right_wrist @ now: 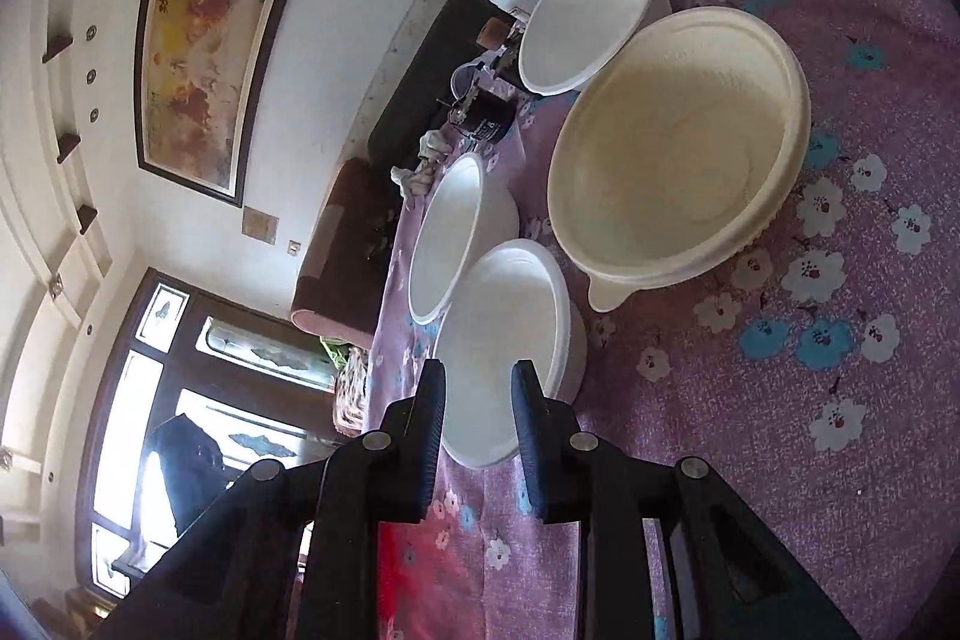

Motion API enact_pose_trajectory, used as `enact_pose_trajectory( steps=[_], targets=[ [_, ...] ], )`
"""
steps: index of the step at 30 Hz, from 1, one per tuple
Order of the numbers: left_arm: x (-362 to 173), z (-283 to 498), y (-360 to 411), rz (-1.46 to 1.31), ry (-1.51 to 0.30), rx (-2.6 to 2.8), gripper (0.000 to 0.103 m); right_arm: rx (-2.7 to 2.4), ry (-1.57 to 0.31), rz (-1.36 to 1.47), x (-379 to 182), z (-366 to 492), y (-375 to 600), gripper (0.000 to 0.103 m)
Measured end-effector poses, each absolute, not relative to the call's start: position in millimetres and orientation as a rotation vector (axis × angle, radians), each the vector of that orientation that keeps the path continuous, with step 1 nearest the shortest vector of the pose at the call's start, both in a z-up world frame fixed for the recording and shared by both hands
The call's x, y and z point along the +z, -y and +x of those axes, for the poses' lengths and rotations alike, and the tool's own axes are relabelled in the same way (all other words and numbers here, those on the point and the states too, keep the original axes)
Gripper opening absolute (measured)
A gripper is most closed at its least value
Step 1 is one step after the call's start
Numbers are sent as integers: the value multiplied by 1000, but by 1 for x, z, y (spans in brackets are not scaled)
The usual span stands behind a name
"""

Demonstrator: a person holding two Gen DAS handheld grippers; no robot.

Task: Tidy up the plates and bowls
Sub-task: 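Move both tools to the white bowl nearest the cream bowl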

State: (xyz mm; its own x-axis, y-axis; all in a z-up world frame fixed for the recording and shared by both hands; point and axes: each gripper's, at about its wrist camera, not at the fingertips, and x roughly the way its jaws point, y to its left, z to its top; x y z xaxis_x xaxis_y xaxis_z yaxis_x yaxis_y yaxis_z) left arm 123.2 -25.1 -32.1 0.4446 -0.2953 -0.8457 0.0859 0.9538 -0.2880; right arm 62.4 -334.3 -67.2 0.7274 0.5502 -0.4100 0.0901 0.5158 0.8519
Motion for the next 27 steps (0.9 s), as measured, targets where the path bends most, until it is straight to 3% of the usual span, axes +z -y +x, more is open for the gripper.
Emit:
enact_pose_trajectory(
  steps=[12, 27],
  targets=[
    [-44, 145, 43, -262, -1142, -268, 58, 325, -708, 1049, -88, 67, 348, 33],
    [-53, 162, 73, -269, -1181, -329, 58, 354, -749, 1074, -93, 81, 343, 33]
  ],
)
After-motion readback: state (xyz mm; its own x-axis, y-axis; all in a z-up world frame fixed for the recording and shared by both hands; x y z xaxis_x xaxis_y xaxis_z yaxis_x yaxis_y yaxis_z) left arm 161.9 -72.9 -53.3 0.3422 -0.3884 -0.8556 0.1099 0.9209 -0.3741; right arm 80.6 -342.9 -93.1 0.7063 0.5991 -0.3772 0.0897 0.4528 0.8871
